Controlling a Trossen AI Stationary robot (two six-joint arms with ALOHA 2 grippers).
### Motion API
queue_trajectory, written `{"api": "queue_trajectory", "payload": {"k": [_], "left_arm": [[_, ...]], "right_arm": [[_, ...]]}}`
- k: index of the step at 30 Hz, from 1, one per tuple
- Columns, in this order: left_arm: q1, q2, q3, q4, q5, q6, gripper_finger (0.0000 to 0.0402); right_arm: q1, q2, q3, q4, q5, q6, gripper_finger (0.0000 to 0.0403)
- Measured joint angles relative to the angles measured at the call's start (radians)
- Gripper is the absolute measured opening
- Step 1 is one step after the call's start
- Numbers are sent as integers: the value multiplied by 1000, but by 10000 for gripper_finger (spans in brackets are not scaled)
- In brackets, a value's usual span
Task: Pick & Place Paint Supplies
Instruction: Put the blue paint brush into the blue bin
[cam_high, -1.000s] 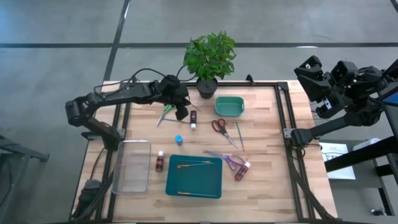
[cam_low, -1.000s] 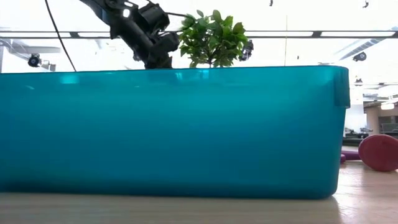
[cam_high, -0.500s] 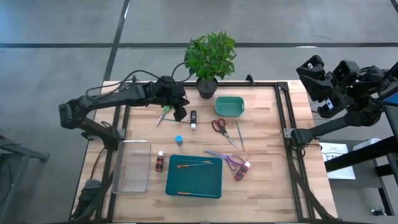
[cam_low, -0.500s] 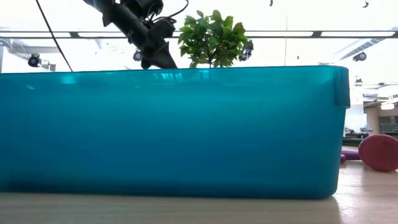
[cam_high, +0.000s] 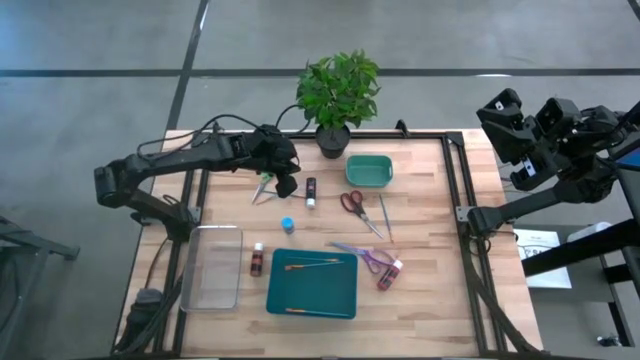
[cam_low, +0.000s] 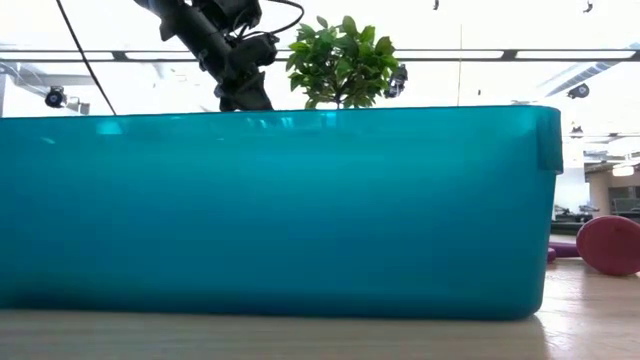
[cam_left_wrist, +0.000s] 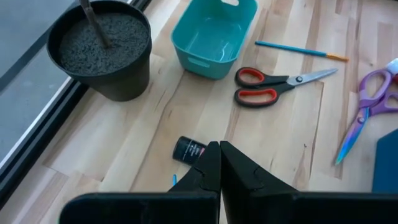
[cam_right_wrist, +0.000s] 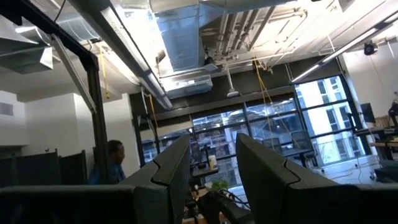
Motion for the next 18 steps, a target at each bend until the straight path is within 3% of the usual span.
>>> {"api": "queue_trajectory", "payload": {"k": [8, 13, 18], "left_arm": [[0, 0, 0, -24, 0, 1, 1], [0, 0, -1, -126, 8, 3, 5], [0, 0, -43, -171, 33, 1, 51]], "right_arm": [[0, 0, 0, 0, 0, 0, 128], [0, 0, 0, 0, 0, 3, 128], [0, 1, 0, 0, -2, 3, 128]]}}
